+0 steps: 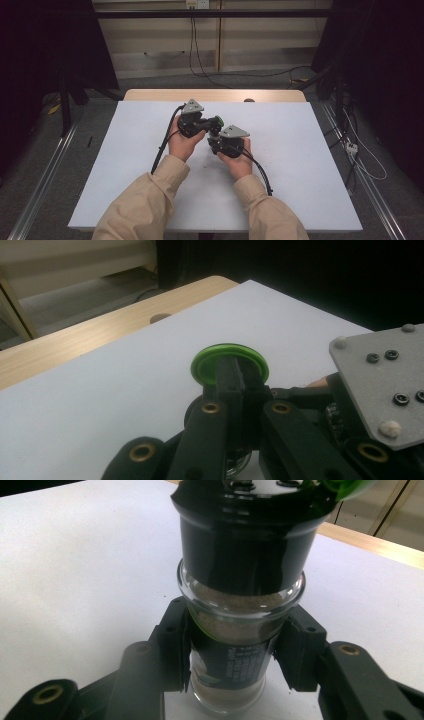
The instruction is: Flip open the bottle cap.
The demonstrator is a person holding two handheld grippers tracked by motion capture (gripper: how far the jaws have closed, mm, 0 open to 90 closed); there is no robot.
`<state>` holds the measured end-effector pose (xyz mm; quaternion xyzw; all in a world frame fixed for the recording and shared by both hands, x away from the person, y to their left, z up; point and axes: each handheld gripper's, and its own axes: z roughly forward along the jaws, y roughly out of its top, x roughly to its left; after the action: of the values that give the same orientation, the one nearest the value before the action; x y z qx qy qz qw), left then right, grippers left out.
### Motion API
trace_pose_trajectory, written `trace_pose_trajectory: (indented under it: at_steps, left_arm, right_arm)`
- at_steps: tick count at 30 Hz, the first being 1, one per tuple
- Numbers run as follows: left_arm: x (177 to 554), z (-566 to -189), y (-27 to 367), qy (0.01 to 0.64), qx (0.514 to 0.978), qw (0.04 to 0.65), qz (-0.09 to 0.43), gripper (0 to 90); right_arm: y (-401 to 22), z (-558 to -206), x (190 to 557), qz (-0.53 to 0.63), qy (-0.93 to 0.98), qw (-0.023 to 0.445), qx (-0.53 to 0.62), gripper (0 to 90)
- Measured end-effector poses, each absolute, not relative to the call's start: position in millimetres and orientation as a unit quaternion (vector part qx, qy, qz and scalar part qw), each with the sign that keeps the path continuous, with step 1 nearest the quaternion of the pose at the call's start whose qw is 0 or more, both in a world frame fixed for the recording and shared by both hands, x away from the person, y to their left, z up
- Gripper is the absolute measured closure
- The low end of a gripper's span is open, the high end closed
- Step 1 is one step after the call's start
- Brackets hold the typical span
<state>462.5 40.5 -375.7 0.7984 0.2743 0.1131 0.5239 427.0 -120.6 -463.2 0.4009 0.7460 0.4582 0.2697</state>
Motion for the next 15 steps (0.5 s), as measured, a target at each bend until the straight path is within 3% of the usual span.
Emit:
trace_pose_trajectory:
  at_steps: [15]
  left_arm:
    - [464.5, -375.5, 38.5, 0.275, 0.798, 0.525, 0.110, 90.0]
  right_arm:
    - [-120.4, -463.1, 426.9, 0.457, 0.747, 0.270, 0.400, 53.5]
